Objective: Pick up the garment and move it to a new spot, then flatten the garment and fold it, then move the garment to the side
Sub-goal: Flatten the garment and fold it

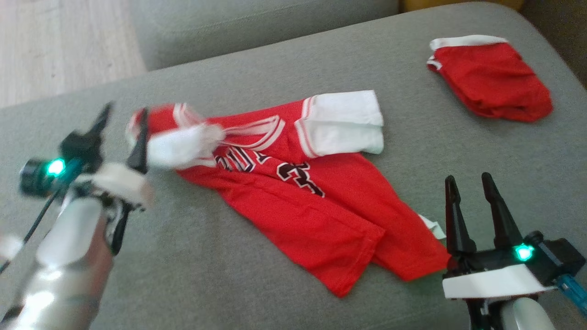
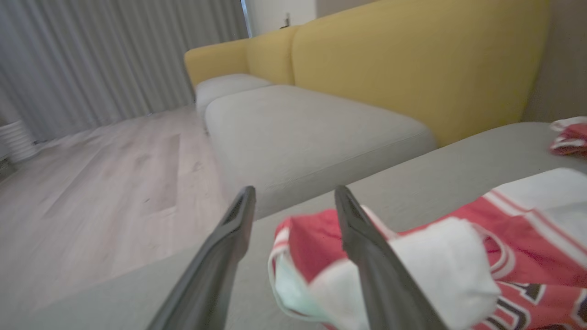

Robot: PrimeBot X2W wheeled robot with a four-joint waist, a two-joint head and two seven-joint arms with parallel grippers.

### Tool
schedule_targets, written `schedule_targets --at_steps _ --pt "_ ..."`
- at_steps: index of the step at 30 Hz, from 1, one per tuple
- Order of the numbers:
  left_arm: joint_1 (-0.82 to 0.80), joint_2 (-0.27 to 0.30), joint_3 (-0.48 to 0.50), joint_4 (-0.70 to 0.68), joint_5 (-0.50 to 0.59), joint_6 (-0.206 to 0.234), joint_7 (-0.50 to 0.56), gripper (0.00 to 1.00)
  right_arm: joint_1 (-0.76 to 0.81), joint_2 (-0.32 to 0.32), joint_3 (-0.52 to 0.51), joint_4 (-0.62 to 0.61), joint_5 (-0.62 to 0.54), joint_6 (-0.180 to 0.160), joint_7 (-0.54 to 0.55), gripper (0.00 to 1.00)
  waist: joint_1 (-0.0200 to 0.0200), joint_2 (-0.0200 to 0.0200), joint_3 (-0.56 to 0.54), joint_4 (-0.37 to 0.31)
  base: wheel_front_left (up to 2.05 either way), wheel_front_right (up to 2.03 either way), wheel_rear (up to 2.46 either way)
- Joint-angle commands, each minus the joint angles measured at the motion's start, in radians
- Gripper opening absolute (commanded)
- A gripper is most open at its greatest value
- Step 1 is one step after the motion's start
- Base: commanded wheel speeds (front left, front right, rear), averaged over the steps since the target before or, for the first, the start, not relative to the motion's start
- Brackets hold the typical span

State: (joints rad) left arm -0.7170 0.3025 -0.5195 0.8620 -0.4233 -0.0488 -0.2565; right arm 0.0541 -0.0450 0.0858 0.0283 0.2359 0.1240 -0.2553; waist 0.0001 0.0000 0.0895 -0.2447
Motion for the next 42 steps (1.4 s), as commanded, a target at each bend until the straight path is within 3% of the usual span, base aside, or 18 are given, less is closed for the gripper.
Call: schedule_targets --at_steps 1,5,10,14,21,29,36,42 --pt "-0.005 0.061 0.092 -0.071 -0.009 0.034 -0.005 1.0 -0.028 -0.005 0.016 -0.04 -0.008 0.007 -0.006 1.0 -0.0001 0.0 0.026 0.028 0.0 0.0 0.0" --pt "0.136 0.076 0.176 -0.181 0.015 0.084 -0.005 1.0 -0.026 -0.005 0.008 -0.038 -0.018 0.007 -0.006 1.0 -0.0001 0.0 0.04 0.057 0.0 0.0 0.0" --pt "0.225 0.077 0.212 -0.28 0.063 0.103 -0.005 1.0 -0.025 -0.005 0.012 -0.037 -0.025 0.007 -0.006 1.0 -0.0001 0.0 0.054 0.074 0.0 0.0 0.0" --pt "0.242 0.106 0.229 -0.323 0.096 0.085 -0.005 1.0 -0.036 -0.005 0.026 -0.035 -0.031 0.007 -0.006 1.0 -0.0001 0.0 0.072 0.07 0.0 0.0 0.0" --pt "0.264 0.149 0.223 -0.305 0.068 0.014 0.026 1.0 -0.041 -0.005 0.019 -0.04 -0.022 0.007 -0.006 1.0 -0.0001 0.0 0.101 0.053 0.0 0.0 0.0" --pt "0.272 0.108 0.224 -0.204 0.011 0.027 0.132 1.0 -0.063 -0.005 0.036 -0.04 -0.002 0.007 -0.006 1.0 -0.0001 0.0 0.145 0.024 0.0 0.0 0.0" --pt "0.268 0.082 0.21 -0.175 -0.023 -0.014 0.146 1.0 -0.065 -0.005 0.026 -0.039 0.006 0.007 -0.006 1.0 -0.0001 0.0 0.164 0.017 0.0 0.0 0.0" --pt "0.245 0.083 0.196 -0.144 -0.013 -0.013 0.129 1.0 -0.073 -0.005 0.028 -0.04 0.004 0.007 -0.006 1.0 -0.0001 0.0 0.175 0.017 0.0 0.0 0.0"
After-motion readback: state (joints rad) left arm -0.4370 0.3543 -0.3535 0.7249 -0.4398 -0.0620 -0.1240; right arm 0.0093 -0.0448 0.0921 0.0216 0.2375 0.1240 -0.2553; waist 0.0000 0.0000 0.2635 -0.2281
